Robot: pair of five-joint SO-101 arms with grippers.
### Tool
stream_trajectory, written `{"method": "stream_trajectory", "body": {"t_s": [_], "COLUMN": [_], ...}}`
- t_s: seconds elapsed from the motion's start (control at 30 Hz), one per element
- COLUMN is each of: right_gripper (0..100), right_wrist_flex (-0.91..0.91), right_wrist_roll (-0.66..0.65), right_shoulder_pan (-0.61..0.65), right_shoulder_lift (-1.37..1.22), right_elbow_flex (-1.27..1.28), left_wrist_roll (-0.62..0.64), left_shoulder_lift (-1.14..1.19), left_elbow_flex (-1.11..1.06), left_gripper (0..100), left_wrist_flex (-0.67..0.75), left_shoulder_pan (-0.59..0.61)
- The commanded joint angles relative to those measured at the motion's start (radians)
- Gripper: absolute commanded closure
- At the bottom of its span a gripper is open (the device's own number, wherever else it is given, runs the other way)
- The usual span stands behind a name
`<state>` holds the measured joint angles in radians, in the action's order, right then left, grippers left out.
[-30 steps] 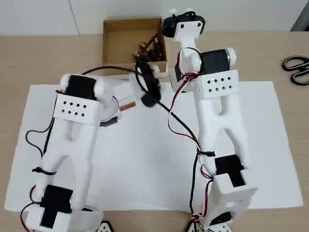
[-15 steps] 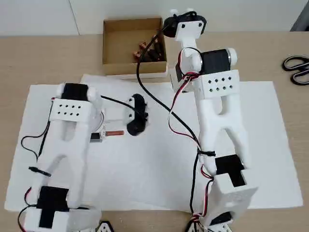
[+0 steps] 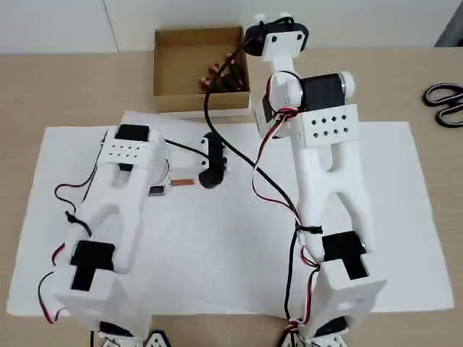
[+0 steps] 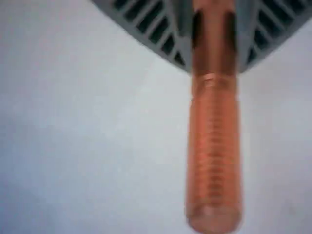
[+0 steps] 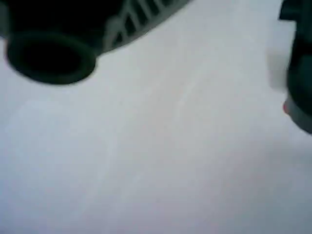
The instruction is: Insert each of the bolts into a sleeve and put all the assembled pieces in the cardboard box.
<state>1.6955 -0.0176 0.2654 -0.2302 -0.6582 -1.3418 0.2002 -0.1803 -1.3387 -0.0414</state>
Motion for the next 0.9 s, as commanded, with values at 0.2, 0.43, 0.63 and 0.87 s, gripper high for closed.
{"method": "stream_trajectory", "body": {"t_s": [0.2, 0.43, 0.63, 0.87], "right_gripper": [99.5, 99.5, 99.5, 99.5], "right_wrist_flex": [-0.015, -0.016, -0.016, -0.016], "right_wrist_roll": [-0.008, -0.009, -0.009, -0.009], "right_shoulder_pan": [0.019, 0.028, 0.027, 0.025], "right_shoulder_lift": [0.065, 0.065, 0.065, 0.065], "right_elbow_flex": [-0.005, -0.005, -0.005, -0.005], "left_wrist_roll": [-0.451, -0.419, -0.416, -0.146], "left_shoulder_lift": [0.104, 0.138, 0.13, 0.129], "left_elbow_flex": [0.239, 0.28, 0.28, 0.4], "left_gripper": [99, 87, 82, 82], "left_wrist_flex": [-0.138, -0.178, -0.18, -0.187], "left_shoulder_pan": [-0.026, -0.028, -0.035, -0.029]}}
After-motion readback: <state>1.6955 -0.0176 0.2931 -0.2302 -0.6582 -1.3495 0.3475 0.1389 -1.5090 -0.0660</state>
